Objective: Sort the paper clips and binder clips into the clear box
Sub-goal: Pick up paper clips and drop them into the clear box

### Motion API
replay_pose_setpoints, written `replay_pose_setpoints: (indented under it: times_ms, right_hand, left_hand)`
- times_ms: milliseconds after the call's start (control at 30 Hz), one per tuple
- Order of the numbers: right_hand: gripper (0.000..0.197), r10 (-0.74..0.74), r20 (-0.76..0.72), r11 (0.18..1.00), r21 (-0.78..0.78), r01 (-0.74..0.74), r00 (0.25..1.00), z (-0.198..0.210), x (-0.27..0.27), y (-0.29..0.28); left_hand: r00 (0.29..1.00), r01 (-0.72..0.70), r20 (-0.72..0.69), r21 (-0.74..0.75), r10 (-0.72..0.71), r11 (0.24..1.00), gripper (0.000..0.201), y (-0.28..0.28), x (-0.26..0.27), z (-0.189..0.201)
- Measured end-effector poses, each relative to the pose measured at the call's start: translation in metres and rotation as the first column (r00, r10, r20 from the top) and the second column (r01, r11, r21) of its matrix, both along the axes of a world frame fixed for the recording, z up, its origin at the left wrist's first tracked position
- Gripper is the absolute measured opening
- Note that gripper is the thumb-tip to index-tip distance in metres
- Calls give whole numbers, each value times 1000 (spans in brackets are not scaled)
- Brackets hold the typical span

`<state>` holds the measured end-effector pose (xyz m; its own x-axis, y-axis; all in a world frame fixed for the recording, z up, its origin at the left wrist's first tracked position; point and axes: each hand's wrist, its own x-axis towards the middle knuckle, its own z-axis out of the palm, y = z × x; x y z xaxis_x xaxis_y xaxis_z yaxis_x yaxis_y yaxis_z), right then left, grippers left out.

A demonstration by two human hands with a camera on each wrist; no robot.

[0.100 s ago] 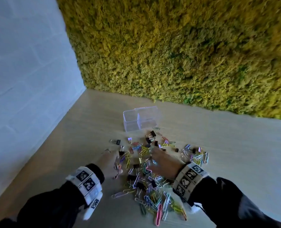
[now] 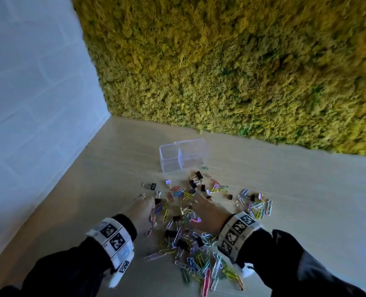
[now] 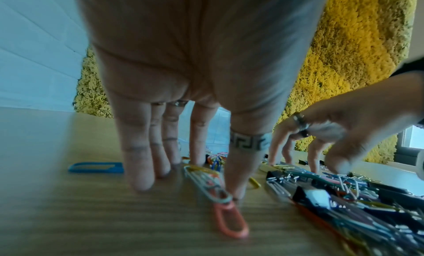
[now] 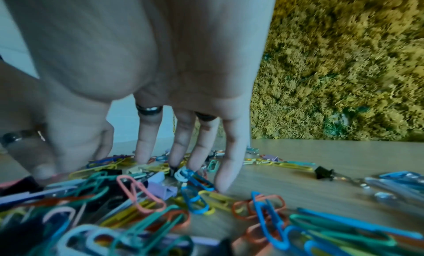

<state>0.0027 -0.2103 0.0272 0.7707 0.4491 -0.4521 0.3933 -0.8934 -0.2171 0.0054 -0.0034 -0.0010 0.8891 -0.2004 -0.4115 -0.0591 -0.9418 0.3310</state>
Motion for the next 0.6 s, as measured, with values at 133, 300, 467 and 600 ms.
replay_pose_setpoints:
  times_ms: [133,300,467,600]
  right_hand:
    - [83,23,-13,999,-48,-23,1000,-13,10,8]
    - [56,19,-12,998,57,-19,1000,-8,17,11]
    - [27,-80,-61,979,181,90,995,-6,23,2]
    - [26,-181,-123,945,253,207,976,-4,29,-10]
  left_hand:
    - [1000,-5,16,-28,5,1000,27,-1,2,-2]
    - [996,67,67,-20,-65,998,21,-1,2,-2]
    - [994,-95,-75,-238,79,967,24,11,2,-2]
    - [930,-364,-273,-574,248,733,33,20,4,10]
